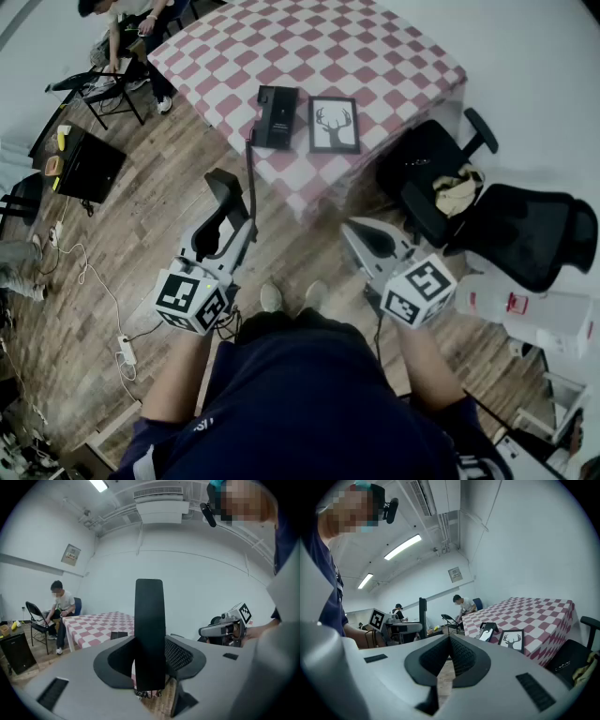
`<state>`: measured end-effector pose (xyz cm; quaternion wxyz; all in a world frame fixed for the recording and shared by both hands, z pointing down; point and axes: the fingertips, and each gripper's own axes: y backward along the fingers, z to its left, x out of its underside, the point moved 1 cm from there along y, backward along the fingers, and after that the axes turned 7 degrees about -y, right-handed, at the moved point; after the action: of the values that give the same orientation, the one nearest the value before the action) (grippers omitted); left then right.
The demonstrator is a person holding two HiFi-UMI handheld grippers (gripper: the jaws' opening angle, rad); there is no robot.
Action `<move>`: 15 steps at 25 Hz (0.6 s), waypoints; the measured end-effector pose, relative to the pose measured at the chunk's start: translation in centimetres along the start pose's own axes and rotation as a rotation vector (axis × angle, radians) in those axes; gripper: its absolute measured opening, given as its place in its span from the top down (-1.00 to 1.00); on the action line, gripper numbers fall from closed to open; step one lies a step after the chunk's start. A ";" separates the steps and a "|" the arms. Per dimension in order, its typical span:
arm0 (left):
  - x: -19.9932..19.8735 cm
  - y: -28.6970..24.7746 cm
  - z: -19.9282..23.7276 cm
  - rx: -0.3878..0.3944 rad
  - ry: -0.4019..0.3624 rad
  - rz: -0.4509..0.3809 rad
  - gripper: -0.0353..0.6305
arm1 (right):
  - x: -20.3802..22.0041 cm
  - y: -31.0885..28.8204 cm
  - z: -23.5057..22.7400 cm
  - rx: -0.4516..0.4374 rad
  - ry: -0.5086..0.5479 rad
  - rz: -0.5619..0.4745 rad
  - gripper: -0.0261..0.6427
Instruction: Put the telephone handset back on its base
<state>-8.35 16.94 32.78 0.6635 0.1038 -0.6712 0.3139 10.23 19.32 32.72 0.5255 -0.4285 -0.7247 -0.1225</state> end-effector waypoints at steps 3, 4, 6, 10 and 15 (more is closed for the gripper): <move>0.0 -0.1 -0.5 -0.006 0.005 0.000 0.24 | 0.3 0.4 -0.4 -0.002 0.002 0.005 0.88; 0.1 -0.1 -0.6 -0.009 0.006 0.001 0.24 | 0.4 0.5 -0.5 -0.004 0.001 0.009 0.88; 0.2 -0.1 -0.8 -0.017 0.012 0.003 0.24 | 0.6 0.6 -0.6 -0.008 -0.006 0.019 0.88; 0.7 0.3 -1.4 -0.031 0.023 0.006 0.24 | 1.6 1.1 -1.0 -0.005 -0.039 0.031 0.87; 0.9 0.5 -2.1 -0.052 0.027 0.008 0.24 | 2.4 1.9 -1.4 -0.015 -0.054 0.044 0.87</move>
<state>-6.99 18.79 33.38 0.6738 0.0796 -0.6703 0.3006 12.42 20.78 34.89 0.5050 -0.4516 -0.7280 -0.1047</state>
